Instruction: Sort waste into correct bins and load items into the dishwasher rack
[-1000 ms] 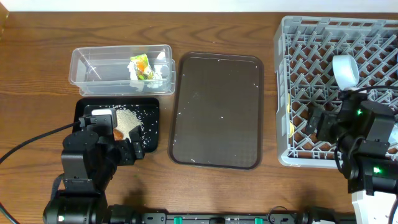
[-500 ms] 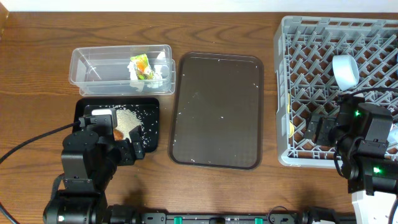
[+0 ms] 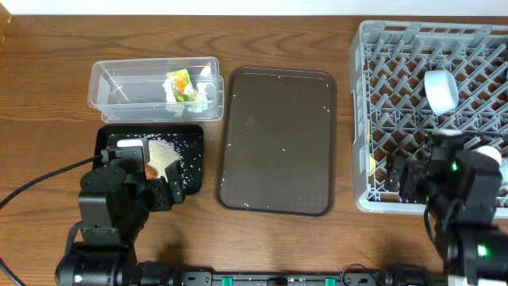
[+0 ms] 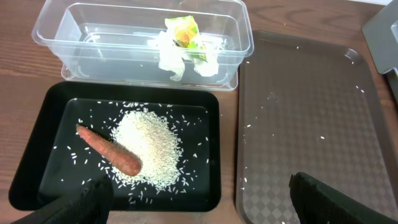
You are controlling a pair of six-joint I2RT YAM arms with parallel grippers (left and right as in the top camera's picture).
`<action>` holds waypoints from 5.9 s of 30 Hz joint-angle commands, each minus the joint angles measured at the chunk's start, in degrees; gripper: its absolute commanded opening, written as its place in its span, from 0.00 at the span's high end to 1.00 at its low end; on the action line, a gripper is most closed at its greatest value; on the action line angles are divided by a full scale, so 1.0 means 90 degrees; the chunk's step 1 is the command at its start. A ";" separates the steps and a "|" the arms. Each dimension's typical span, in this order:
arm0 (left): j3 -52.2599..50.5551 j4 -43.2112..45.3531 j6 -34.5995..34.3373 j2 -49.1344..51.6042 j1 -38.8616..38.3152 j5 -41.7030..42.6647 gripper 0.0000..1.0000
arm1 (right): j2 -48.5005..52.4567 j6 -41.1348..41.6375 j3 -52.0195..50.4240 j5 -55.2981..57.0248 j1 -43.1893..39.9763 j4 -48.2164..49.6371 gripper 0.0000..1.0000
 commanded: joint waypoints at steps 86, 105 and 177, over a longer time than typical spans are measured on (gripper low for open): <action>-0.0908 0.0741 0.0039 -0.0493 0.0197 0.0015 0.07 | -0.4393 -0.0406 -0.5200 -0.0138 0.0282 0.4830 0.01; -0.4743 0.5071 0.0039 -0.3305 0.0255 -0.0491 0.07 | -0.4393 -0.0403 -0.5200 -0.0138 0.0282 0.4830 0.01; -0.5464 0.4830 0.0517 -0.3934 0.0338 -0.0750 0.07 | -0.4393 -0.0403 -0.5200 -0.0138 0.0282 0.4830 0.01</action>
